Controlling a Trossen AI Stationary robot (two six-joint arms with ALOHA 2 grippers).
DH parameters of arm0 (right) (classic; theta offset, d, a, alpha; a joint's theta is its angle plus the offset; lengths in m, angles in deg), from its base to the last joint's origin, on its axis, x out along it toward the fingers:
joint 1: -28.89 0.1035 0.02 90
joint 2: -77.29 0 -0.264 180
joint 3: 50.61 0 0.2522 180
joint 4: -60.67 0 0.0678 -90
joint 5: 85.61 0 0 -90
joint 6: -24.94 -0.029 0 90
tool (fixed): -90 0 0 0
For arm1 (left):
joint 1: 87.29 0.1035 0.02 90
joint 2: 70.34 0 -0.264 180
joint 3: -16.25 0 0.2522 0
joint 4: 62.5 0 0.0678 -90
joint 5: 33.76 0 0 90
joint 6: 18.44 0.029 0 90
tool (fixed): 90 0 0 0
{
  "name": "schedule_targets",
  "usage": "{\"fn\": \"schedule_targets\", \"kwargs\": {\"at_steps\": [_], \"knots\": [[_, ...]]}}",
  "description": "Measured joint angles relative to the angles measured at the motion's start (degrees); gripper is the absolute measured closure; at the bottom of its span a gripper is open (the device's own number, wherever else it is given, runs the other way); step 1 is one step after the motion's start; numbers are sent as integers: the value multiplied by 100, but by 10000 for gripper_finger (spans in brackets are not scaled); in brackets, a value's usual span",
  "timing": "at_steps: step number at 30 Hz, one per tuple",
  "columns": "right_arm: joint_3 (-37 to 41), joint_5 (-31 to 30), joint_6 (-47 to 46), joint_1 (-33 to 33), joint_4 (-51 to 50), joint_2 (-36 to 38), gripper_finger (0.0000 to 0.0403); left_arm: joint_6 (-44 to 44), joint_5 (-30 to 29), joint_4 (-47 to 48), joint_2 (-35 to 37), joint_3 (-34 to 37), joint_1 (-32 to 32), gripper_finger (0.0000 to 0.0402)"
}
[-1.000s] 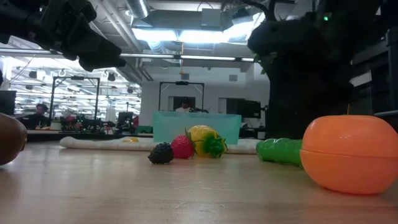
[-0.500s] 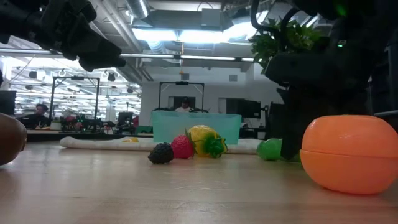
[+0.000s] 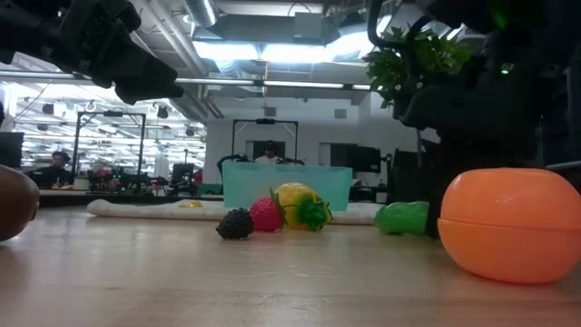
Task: Pick and placing Produce into tupperware
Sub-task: Put the green pea into the blue bin
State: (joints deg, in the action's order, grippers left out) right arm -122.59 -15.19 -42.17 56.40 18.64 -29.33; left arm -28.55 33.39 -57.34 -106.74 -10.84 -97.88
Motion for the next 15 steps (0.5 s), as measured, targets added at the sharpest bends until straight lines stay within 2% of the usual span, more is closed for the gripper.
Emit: {"fn": "schedule_targets", "kwargs": {"at_steps": [9, 15], "knots": [[0, -1, 30, -4, 33, -5, 272, -2, 0, 0, 0, 0, 2, 136], [-2, -13, 19, -3, 32, 4, 268, -2, 0, 0, 0, 0, 2, 136]]}}
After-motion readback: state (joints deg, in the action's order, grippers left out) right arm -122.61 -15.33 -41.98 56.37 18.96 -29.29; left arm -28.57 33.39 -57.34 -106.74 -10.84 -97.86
